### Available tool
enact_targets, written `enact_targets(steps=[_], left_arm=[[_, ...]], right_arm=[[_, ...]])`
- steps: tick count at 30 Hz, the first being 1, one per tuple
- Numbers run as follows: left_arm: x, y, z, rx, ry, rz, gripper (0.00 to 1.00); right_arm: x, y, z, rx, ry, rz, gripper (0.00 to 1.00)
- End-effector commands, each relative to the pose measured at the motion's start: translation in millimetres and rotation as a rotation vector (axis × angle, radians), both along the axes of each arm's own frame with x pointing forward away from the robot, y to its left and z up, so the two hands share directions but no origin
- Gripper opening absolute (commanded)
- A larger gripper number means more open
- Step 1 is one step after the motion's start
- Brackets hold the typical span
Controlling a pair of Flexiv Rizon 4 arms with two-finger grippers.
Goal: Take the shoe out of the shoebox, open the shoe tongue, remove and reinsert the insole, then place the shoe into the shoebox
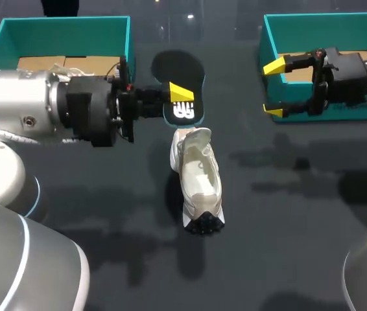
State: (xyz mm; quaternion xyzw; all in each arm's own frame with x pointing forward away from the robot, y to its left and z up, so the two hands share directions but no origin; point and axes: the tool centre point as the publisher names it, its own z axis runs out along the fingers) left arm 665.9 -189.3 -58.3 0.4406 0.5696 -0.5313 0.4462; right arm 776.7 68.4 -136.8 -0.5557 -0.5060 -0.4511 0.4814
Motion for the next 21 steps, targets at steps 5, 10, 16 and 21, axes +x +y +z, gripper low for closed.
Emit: enact_targets(steps=[5, 10, 16, 21], left_arm=[[31.5, -7.5, -29.1, 0.076, -0.236, -0.007, 0.00], [31.5, -7.5, -29.1, 0.076, -0.236, -0.007, 0.00], [38.6, -19.2, -38.7, 0.061, -0.221, -0.026, 0.00], [47.2, -37.3, -61.3, 0.072, -0.215, -0.039, 0.00]], right_arm=[[17.1, 0.4, -4.0, 0.010, 0.035, -0.023, 1.00], [17.1, 0.4, -4.0, 0.010, 0.035, -0.023, 1.00], [24.2, 9.5, -2.7, 0.008, 0.003, -0.021, 1.00], [25.3, 38.2, -3.8, -0.008, -0.049, 0.006, 1.00]])
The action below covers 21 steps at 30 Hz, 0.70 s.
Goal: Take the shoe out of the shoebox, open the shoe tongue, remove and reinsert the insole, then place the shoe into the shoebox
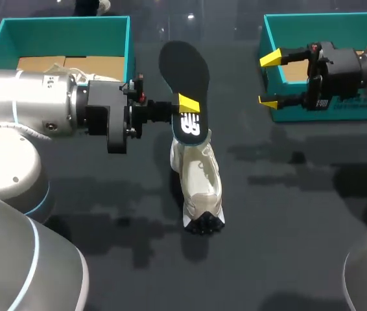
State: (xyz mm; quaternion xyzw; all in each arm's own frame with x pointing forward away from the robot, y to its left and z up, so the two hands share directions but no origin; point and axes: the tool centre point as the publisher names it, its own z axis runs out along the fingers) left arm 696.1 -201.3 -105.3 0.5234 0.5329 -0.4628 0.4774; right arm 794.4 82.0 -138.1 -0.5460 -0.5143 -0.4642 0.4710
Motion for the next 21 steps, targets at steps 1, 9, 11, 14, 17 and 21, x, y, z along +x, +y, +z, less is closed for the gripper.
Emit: enact_targets(steps=[1, 9, 11, 14, 17, 21], left_arm=[[18.2, -28.0, -17.7, -0.007, -0.007, -0.010, 0.00], [28.8, -32.6, -30.4, -0.037, -0.034, 0.036, 0.00], [30.0, -29.5, -28.9, -0.044, -0.030, 0.047, 0.00], [30.0, -29.5, -28.9, -0.044, -0.030, 0.047, 0.00], [30.0, -29.5, -28.9, -0.044, -0.030, 0.047, 0.00], [36.3, -38.3, -34.7, -0.025, -0.031, 0.042, 0.00]], right_arm=[[6.9, 29.1, -4.1, -0.025, -0.007, 0.008, 1.00], [-3.5, 42.7, -10.8, -0.004, -0.022, 0.011, 1.00], [-3.5, 42.7, -10.8, -0.004, -0.022, 0.011, 1.00], [-3.5, 42.7, -10.8, -0.004, -0.022, 0.011, 1.00], [-3.5, 42.7, -10.8, -0.004, -0.022, 0.011, 1.00], [-2.8, 50.0, -12.3, -0.010, -0.035, 0.037, 1.00]])
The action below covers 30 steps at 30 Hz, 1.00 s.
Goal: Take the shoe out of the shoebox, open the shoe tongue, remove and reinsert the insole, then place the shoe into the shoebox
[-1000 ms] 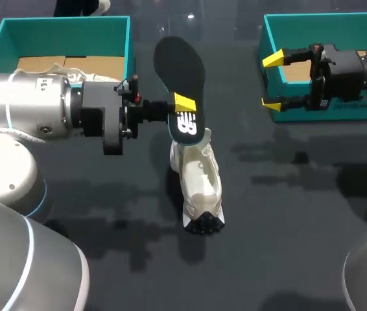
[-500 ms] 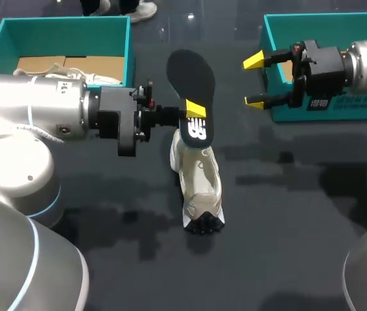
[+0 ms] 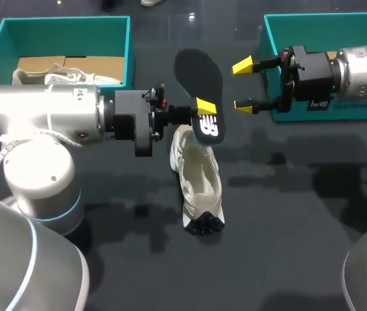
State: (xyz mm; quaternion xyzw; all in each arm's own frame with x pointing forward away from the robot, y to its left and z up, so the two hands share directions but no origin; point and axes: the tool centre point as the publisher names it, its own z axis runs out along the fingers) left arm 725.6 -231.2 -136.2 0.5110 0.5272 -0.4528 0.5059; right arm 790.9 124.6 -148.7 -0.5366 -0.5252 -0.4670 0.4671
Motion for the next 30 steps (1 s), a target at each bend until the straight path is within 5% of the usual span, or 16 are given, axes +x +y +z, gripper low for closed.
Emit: enact_targets(steps=[1, 12, 14, 16, 24, 30], left_arm=[[9.5, -9.6, -5.9, 0.014, 0.009, -0.009, 0.00], [23.3, -19.4, -15.5, 0.017, -0.013, -0.028, 0.00], [24.3, -20.0, -18.0, 0.017, -0.016, -0.025, 0.00], [24.3, -20.9, -20.1, 0.019, -0.020, -0.022, 0.00], [23.0, -23.5, -25.7, 0.023, -0.036, -0.016, 0.00], [20.8, -23.9, -27.6, 0.012, -0.036, -0.014, 0.00]], right_arm=[[-0.5, 10.7, -3.4, -0.012, -0.013, 0.029, 1.00], [-17.1, 30.6, -8.6, 0.002, -0.046, 0.064, 1.00], [-19.4, 34.2, -8.5, 0.003, -0.050, 0.064, 0.94], [-21.2, 36.8, -8.3, 0.003, -0.053, 0.061, 0.76], [-23.3, 43.9, -7.5, 0.009, -0.063, 0.035, 0.49], [-22.2, 46.4, -8.2, 0.012, -0.064, 0.028, 0.41]])
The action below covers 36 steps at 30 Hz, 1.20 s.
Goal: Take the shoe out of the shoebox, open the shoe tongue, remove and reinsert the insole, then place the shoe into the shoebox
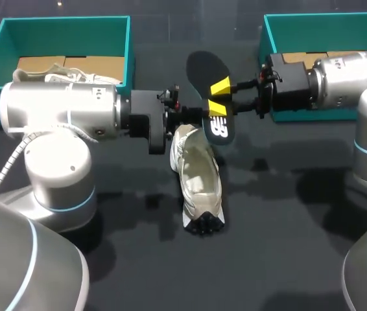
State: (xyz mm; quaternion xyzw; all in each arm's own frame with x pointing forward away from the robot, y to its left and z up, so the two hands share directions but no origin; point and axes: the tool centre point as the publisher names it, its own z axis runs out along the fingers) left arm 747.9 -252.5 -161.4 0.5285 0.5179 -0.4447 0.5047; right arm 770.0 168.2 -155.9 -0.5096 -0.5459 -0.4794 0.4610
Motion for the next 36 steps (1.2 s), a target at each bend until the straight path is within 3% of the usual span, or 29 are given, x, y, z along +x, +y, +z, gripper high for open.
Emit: enact_targets(steps=[1, 9, 10, 13, 23, 24, 25, 26, 27, 32, 36], left_arm=[[-2.0, -2.3, -2.5, -0.008, -0.007, 0.011, 0.00], [-2.7, -2.2, -4.0, -0.010, -0.015, 0.023, 0.00], [-2.7, -2.3, -4.3, -0.009, -0.015, 0.024, 0.00], [-2.9, -2.7, -5.3, -0.007, -0.015, 0.027, 0.00], [-5.3, -3.1, -6.9, 0.006, -0.031, 0.041, 0.00], [-7.0, -1.7, -5.8, 0.007, -0.029, 0.038, 0.06], [-8.7, 0.5, -4.0, 0.007, -0.026, 0.037, 0.44], [-10.9, 4.1, -2.2, 0.009, -0.024, 0.035, 0.87], [-12.6, 8.9, -0.8, 0.012, -0.022, 0.032, 1.00], [-13.8, 45.6, 5.3, 0.034, 0.025, 0.056, 1.00], [-14.2, 77.4, 20.2, 0.119, 0.103, 0.119, 1.00]], right_arm=[[-1.3, 2.8, -1.1, -0.001, 0.001, -0.007, 0.37], [-1.8, 2.9, -2.9, 0.010, 0.006, -0.016, 0.27], [-1.9, 3.0, -2.9, 0.012, 0.006, -0.017, 0.23], [-2.1, 3.2, -3.0, 0.013, 0.004, -0.019, 0.00], [-2.4, 4.6, -3.6, 0.013, 0.004, -0.015, 0.00], [-2.5, 4.7, -3.7, 0.014, 0.004, -0.016, 0.00], [-2.8, 4.4, -4.3, 0.014, 0.005, -0.017, 0.00], [-3.1, 4.0, -4.7, 0.015, 0.006, -0.018, 0.00], [-3.7, 3.4, -5.4, 0.015, 0.007, -0.020, 0.00], [-7.8, -0.6, -12.2, 0.027, 0.018, -0.035, 0.00], [-9.7, -1.1, -16.4, 0.042, 0.026, -0.041, 0.00]])
